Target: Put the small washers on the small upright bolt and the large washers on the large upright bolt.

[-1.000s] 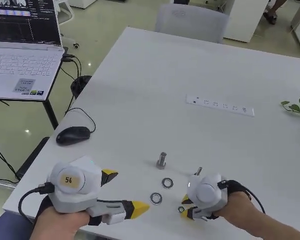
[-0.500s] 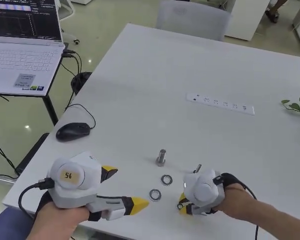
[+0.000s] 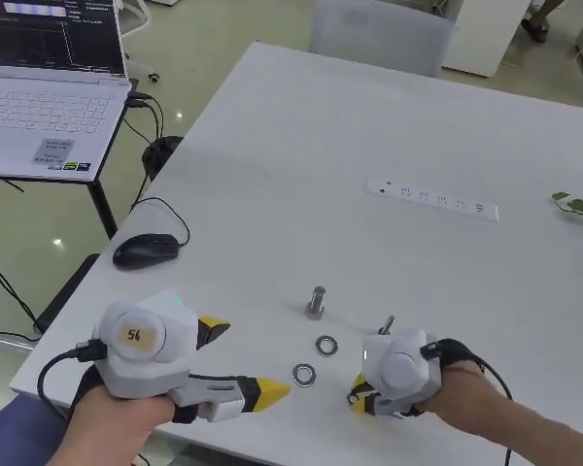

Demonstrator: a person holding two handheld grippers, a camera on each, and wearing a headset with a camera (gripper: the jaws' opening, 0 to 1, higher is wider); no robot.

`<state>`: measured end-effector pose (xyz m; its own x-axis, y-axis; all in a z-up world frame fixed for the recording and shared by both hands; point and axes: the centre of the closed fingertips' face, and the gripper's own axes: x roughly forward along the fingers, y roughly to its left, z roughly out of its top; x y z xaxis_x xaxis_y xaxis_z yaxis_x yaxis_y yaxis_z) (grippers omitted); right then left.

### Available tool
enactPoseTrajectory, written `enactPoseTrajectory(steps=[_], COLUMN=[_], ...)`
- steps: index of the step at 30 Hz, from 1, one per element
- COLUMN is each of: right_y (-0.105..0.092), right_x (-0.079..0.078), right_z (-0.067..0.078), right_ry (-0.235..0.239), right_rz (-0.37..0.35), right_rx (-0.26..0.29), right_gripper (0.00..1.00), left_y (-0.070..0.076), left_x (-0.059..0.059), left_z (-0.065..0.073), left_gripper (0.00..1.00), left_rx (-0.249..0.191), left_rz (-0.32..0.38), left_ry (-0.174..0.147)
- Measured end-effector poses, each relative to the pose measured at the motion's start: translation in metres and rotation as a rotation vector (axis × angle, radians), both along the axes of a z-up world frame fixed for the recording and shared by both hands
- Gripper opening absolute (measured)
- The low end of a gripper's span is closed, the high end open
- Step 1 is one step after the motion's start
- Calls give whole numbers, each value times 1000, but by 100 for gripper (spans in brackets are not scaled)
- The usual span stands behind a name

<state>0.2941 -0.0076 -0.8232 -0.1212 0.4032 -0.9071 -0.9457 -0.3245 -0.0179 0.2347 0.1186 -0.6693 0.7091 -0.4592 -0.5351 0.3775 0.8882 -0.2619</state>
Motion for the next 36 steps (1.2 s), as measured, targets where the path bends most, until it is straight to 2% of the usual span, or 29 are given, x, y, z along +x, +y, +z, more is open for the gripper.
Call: enactPoseTrajectory(steps=[8, 12, 21, 25, 28, 36], right_y=[-9, -13, -22, -26, -25, -27], right_x=[4, 9, 34, 46, 58, 81], right_z=[0, 5, 18, 29, 39, 56], right_ry=[18, 23, 22, 1, -5, -44], right_rz=[-81, -122, -252, -294, -342, -397], right_rx=[10, 23, 63, 81, 119, 144], right_gripper=[13, 13, 13, 13, 13, 13], left_y=[-1, -2, -5, -4, -3, -6], left_x=[-1, 1, 3, 3, 4, 7], left_z=[-1, -1, -1, 0, 0, 1], left_gripper=[71, 71, 71, 71, 71, 71], left_rx=[-1, -3, -4, -2, -2, -3], left_rz=[0, -2, -11, -13, -12, -22], left_ry=[4, 4, 5, 5, 4, -1])
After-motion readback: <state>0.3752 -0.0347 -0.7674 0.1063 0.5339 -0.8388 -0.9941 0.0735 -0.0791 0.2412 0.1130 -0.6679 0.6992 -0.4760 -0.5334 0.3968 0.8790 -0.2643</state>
